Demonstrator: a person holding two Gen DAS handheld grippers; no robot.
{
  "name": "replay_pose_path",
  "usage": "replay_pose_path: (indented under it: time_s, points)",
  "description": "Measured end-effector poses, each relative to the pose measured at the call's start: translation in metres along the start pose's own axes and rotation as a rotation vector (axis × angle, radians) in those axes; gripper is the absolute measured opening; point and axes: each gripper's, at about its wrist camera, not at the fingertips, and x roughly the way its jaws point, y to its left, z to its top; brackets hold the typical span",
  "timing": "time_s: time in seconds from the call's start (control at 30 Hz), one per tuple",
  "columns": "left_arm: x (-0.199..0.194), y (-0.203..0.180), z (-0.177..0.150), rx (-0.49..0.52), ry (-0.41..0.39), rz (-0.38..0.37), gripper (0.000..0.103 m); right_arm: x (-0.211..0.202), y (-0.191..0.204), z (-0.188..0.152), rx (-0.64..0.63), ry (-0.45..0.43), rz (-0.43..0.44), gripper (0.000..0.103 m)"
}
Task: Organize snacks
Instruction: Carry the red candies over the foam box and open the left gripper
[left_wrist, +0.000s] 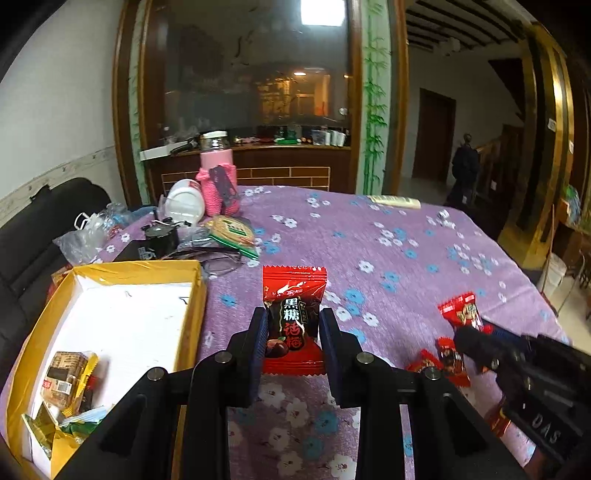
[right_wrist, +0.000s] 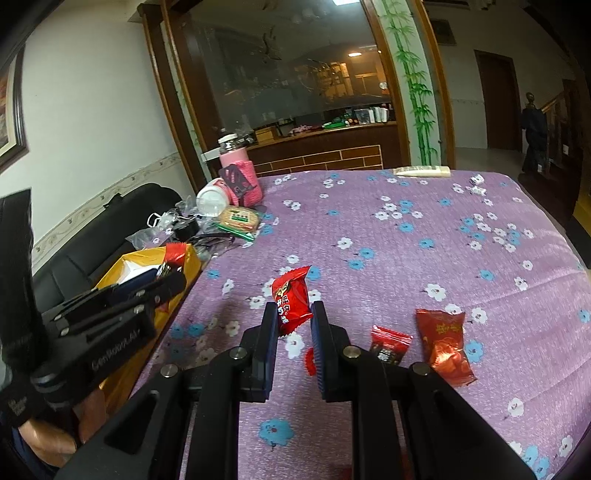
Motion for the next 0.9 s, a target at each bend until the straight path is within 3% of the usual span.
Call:
replay_pose_path:
  time_s: [0.53,0.77,0.9]
  points:
    - [-0.001,0.013,0.005,-0.051,-0.031,0.065,0.03,-0.005,0.012,-0.001,-0.048,-0.023,-0.003,0.017]
    - [-0.003,0.015,0.005,-0.064,0.0,0.062,0.029,-0.005,-0.01,0.004,0.088,-0.014,-0.045,0.017]
    - [-0.021,0.023,0.003,-0.067,-0.006,0.041,0.029,-0.019,0.002,0.001,0.093,-0.02,-0.052,0.017]
